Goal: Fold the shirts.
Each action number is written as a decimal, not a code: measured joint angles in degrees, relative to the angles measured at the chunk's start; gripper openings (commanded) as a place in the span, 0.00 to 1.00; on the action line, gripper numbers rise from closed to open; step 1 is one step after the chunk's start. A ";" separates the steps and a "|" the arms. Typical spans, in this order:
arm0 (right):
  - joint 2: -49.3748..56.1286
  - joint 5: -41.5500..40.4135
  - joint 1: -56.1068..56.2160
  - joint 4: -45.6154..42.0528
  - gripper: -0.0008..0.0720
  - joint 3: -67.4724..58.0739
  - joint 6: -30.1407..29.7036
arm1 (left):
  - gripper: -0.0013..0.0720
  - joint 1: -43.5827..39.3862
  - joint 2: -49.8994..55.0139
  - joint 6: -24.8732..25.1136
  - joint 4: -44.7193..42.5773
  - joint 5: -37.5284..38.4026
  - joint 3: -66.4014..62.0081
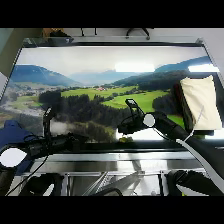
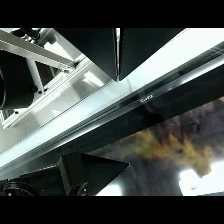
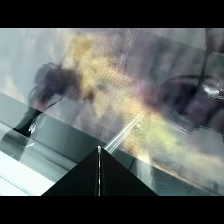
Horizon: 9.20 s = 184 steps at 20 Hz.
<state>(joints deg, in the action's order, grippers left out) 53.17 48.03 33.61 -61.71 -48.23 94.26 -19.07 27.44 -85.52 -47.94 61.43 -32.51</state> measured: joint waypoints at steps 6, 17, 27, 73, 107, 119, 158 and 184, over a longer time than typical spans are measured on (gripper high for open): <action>0.02 0.00 0.02 -0.04 0.04 0.00 0.00 | 0.04 2.38 0.02 -3.21 -6.38 0.94 -2.23; 0.04 -0.02 0.02 -0.04 0.04 0.00 0.00 | 0.98 57.53 7.52 -14.95 -50.03 12.22 -16.17; 0.04 0.00 0.02 -0.04 0.04 0.00 0.00 | 0.98 85.68 29.09 -7.93 -48.02 1.81 -9.44; -9.90 7.85 -34.84 3.74 0.53 -0.55 -7.72 | 0.96 13.94 52.65 8.52 -0.33 8.94 -35.56; 1.99 28.70 -42.77 46.75 0.04 -42.69 -48.92 | 0.03 17.29 29.79 14.73 9.70 1.44 -53.02; 3.82 27.71 -39.89 42.64 0.04 -46.10 -52.04 | 0.04 17.77 15.85 11.93 4.57 0.92 -37.99; 12.76 5.62 -12.44 40.83 0.04 14.27 -40.83 | 0.96 35.63 52.72 20.06 2.95 7.93 -32.65; -4.63 17.94 -62.34 7.61 0.04 0.46 -23.37 | 0.96 27.67 53.20 20.04 -2.27 -5.29 -20.00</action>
<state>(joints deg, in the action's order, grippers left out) 48.53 65.98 -28.73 -54.11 -47.77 70.89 8.60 80.64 -65.47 -50.22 56.14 -52.51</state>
